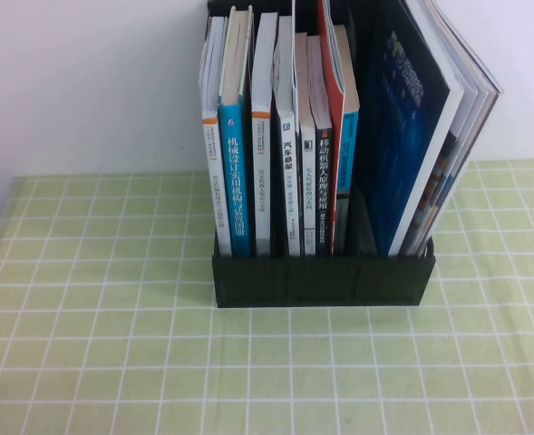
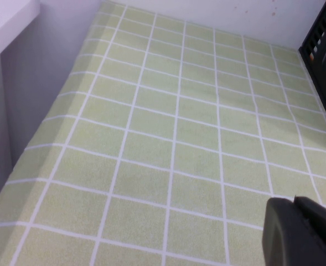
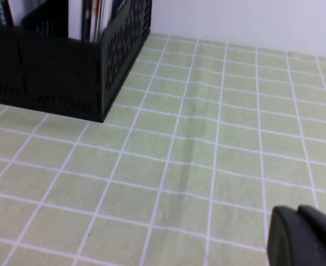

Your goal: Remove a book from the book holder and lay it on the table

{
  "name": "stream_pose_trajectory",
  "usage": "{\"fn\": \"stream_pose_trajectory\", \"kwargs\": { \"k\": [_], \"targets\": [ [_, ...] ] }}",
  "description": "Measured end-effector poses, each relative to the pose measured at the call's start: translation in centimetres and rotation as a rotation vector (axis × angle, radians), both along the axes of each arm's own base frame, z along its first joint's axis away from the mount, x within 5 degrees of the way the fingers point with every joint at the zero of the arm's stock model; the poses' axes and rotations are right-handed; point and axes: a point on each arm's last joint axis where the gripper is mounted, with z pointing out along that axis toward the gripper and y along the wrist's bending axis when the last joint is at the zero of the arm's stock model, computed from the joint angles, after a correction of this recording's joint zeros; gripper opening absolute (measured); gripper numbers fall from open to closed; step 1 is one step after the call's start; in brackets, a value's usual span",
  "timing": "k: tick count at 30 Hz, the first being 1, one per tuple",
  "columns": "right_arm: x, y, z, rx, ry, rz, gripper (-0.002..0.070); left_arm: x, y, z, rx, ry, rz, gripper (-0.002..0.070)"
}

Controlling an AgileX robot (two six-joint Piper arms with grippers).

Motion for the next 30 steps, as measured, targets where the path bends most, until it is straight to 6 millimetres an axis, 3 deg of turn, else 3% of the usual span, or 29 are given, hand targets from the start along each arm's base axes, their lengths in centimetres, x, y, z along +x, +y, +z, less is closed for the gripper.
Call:
{"fn": "stream_pose_trajectory", "kwargs": {
  "k": [30],
  "targets": [
    [-0.05,0.36,0.01,0.172,0.025,-0.019,-0.0002,0.0,0.0,0.0,0.004,0.0,-0.001,-0.0003]
  ]
}}
